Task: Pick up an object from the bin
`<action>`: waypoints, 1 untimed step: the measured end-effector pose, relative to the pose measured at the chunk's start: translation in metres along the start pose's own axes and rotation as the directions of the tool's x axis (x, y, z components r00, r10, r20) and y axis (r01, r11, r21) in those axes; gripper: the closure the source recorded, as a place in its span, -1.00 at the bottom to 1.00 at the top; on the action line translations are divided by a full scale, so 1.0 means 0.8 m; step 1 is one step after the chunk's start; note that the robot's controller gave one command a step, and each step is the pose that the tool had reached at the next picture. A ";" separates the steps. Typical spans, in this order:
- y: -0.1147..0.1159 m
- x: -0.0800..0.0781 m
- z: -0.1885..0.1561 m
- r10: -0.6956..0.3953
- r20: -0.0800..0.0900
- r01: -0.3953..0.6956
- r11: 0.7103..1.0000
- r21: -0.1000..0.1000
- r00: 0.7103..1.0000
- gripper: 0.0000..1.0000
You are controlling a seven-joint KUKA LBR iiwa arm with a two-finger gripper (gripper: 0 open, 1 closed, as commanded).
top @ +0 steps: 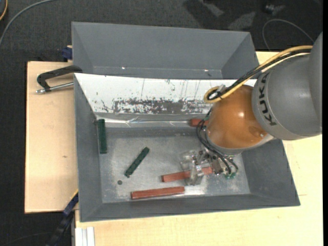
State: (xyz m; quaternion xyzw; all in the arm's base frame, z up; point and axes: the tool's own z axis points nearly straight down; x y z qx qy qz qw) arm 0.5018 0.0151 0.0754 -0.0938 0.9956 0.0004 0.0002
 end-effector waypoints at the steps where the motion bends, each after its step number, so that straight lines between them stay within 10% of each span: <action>1: 0.006 0.006 -0.160 -0.026 0.013 0.026 1.000 0.002 1.000 1.00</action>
Offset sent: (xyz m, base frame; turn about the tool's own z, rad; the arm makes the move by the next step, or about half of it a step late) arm -0.0080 0.0029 0.1231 -0.0257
